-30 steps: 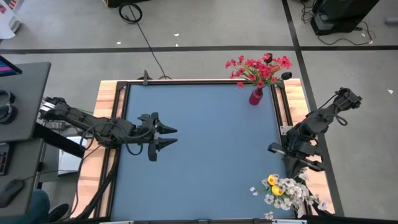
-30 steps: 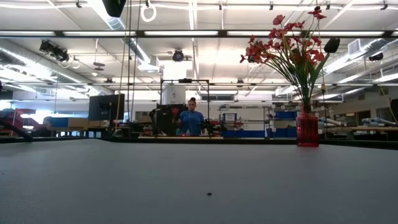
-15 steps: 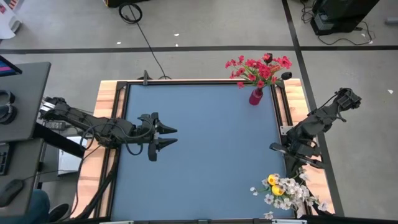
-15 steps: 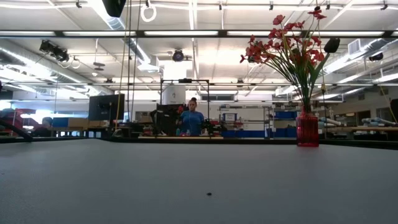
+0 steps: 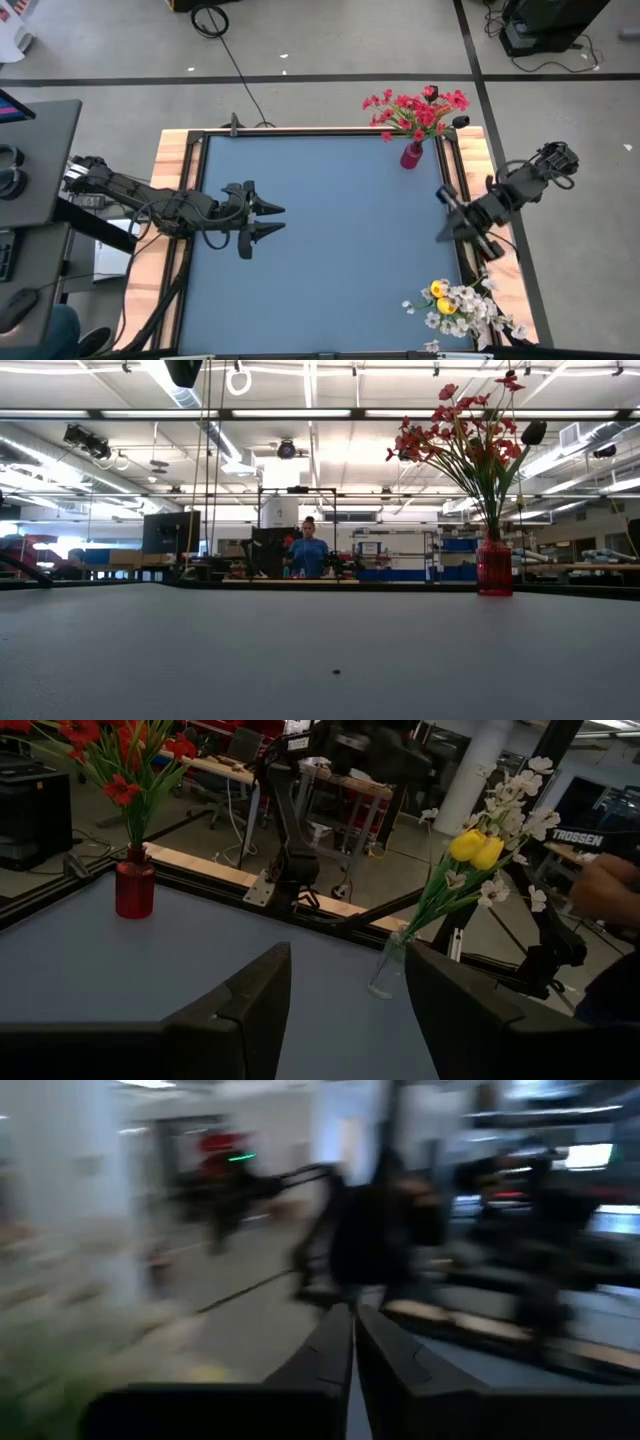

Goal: Sort flowers into vase by color
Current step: Return to home position

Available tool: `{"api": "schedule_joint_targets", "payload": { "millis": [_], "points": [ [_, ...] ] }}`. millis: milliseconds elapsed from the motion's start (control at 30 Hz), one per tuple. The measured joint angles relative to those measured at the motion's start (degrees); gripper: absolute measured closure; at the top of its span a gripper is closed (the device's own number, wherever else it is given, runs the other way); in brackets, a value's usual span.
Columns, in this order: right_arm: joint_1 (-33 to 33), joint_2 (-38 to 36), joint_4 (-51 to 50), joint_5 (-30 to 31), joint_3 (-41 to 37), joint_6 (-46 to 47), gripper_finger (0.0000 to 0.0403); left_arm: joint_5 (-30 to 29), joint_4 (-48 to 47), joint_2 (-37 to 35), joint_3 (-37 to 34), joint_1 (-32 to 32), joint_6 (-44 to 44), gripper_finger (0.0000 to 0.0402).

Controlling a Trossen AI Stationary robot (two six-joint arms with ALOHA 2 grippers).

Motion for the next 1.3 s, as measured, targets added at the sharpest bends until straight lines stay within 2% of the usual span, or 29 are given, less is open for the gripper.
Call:
{"api": "schedule_joint_targets", "payload": {
  "millis": [100, 200, 500, 733, 900, 1133, 1233, 1300],
  "points": [
    [-0.3, -0.3, 0.4, 8.0, 0.0, -0.4, 0.0395, 0.0, 0.0, 0.0, 0.0, 0.0, 0.0, 0.0198],
    [-1.7, -0.6, 0.2, 11.2, 0.0, 0.2, 0.0395, 0.0, 0.0, 0.0, 0.0, 0.0, 0.0, 0.0198],
    [-6.6, -0.6, -9.1, 18.1, 0.0, 2.4, 0.0399, 0.0, 0.0, 0.0, 0.0, 0.0, 0.0, 0.0198],
    [-8.2, -0.9, -7.6, 22.0, 0.0, 12.1, 0.04, -3.4, 0.9, 0.0, 0.0, 2.6, 2.9, 0.0198],
    [-8.2, -0.9, -5.1, 23.3, 0.0, 16.3, 0.0399, -3.1, 0.9, 0.0, 0.0, 2.9, 3.2, 0.0198],
    [-8.2, -0.9, -5.3, 23.8, 0.0, 8.3, 0.0399, -4.1, 3.1, 0.8, 0.1, 3.7, 4.6, 0.0198],
    [-8.2, -1.0, -8.7, 28.3, 0.0, 4.1, 0.0394, -4.1, 3.6, 0.9, 0.1, 3.8, 3.8, 0.0198],
    [-8.2, -0.9, -10.4, 31.5, 0.0, 6.4, 0.0392, -4.0, 3.2, 1.2, 0.1, 4.5, 4.4, 0.0198]
  ]
}}
